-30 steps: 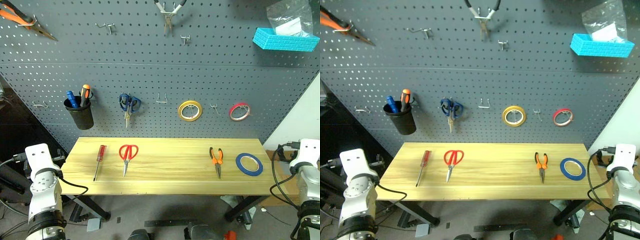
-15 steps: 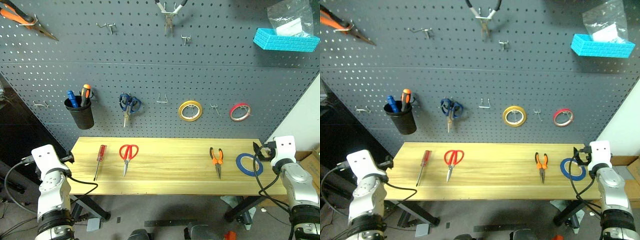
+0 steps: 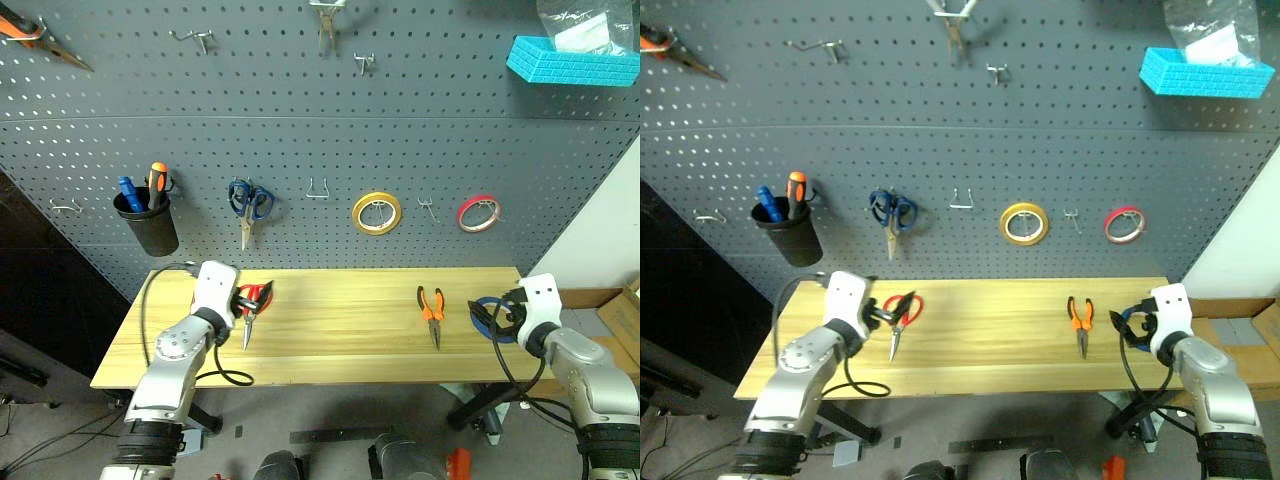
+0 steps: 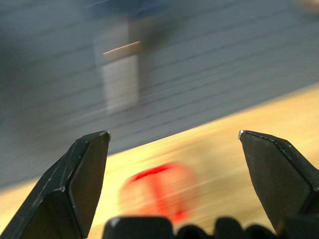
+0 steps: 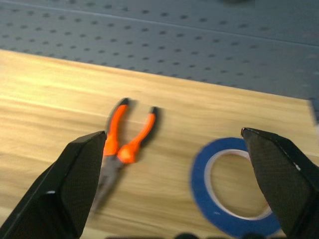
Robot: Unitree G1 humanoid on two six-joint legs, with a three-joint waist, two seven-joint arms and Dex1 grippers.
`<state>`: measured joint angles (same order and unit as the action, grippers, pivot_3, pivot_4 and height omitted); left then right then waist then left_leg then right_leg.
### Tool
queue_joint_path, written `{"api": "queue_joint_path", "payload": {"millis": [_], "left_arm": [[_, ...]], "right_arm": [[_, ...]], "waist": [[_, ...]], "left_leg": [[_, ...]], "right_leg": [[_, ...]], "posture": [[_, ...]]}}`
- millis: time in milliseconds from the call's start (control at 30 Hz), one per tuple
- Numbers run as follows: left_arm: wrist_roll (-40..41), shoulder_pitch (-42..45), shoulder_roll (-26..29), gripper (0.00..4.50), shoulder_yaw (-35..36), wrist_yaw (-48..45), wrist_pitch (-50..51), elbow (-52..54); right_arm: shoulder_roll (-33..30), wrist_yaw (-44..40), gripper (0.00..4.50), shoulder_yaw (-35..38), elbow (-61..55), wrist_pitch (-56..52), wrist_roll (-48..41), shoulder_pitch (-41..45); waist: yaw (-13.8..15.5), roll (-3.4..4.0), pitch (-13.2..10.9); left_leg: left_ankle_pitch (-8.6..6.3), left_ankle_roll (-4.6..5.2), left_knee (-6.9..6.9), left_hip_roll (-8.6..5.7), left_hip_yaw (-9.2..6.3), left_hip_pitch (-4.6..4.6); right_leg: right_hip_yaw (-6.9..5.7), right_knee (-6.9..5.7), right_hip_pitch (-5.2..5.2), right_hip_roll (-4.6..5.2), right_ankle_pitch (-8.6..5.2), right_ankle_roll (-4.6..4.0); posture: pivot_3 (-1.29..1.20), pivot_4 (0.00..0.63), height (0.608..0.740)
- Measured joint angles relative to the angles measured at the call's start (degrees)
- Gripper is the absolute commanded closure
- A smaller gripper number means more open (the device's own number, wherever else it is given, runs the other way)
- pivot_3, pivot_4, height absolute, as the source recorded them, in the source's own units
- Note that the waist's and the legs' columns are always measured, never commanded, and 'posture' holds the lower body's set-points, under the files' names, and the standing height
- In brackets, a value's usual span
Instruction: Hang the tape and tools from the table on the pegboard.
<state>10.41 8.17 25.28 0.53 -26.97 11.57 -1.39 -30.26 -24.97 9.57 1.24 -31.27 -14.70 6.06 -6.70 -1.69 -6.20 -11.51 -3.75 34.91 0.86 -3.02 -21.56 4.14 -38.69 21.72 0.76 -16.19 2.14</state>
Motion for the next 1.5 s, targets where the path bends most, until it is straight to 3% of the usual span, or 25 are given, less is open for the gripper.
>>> {"api": "queue_joint_path", "payload": {"millis": [167,333,700,867,1133,1233,1500], "left_arm": [[3.3,1.6,3.9,0.05,-8.1,-15.7,1.9,6.7],[3.3,5.2,5.8,0.05,-11.1,-22.2,3.6,8.3],[2.9,8.4,5.8,0.05,-13.7,-24.2,4.8,11.3],[3.0,8.3,6.7,0.05,-13.5,-24.9,5.4,12.2],[3.1,7.8,8.8,0.05,-11.0,-25.1,5.7,12.2],[3.2,7.1,9.1,0.0,-10.8,-25.2,5.7,12.2],[3.5,6.7,9.9,0.0,-9.2,-25.9,5.8,12.5]], "right_arm": [[0.0,0.1,0.0,-4.4,5.2,-4.6,2.4,4.4],[-0.3,0.1,0.0,-5.2,16.8,-3.9,4.8,10.7],[-0.3,-0.6,0.0,-6.8,54.8,8.4,10.9,30.9],[-0.2,-1.3,0.0,-6.9,64.7,11.4,12.1,34.7],[-0.5,-2.7,0.0,-6.9,70.1,13.5,14.4,37.0],[-0.6,-3.6,0.61,-6.9,70.6,13.3,15.2,37.3],[-0.4,-5.0,3.31,-6.2,70.9,10.9,15.5,37.5]], "waist": [[0.0,0.09,-1.6],[0.1,0.09,-3.0],[0.2,-0.13,-5.0],[0.4,-0.14,-6.0],[0.7,-0.37,-7.0],[1.0,-0.44,-7.1],[2.0,-0.59,-7.2]], "left_leg": [[-0.03,0.06,0.03,-0.04,0.02,-0.4],[-0.07,0.15,0.05,-0.03,0.03,-0.53],[-0.15,0.28,0.08,-0.06,0.04,-0.79],[-0.16,0.29,0.08,-0.06,-0.01,-0.86],[-0.16,0.29,0.08,-0.06,-0.03,-0.88],[-0.16,0.29,0.08,-0.06,-0.04,-0.87],[-0.16,0.29,0.09,-0.06,-0.07,-0.88]], "right_leg": [[0.01,0.06,0.31,0.02,0.16,0.27],[0.01,0.07,0.44,0.01,0.21,0.38],[0.02,0.16,0.56,0.06,0.24,0.44],[-0.01,0.2,0.58,0.07,0.24,0.44],[-0.03,0.21,0.59,0.11,0.24,0.44],[-0.05,0.21,0.59,0.11,0.24,0.44],[-0.08,0.28,0.54,0.13,0.24,0.45]], "posture": [[-0.14,0.155,0.74],[-0.11,0.166,0.74],[-0.05,0.209,0.74],[-0.03,0.226,0.74],[-0.01,0.24,0.74],[0.0,0.242,0.74],[0.0,0.245,0.74]]}}
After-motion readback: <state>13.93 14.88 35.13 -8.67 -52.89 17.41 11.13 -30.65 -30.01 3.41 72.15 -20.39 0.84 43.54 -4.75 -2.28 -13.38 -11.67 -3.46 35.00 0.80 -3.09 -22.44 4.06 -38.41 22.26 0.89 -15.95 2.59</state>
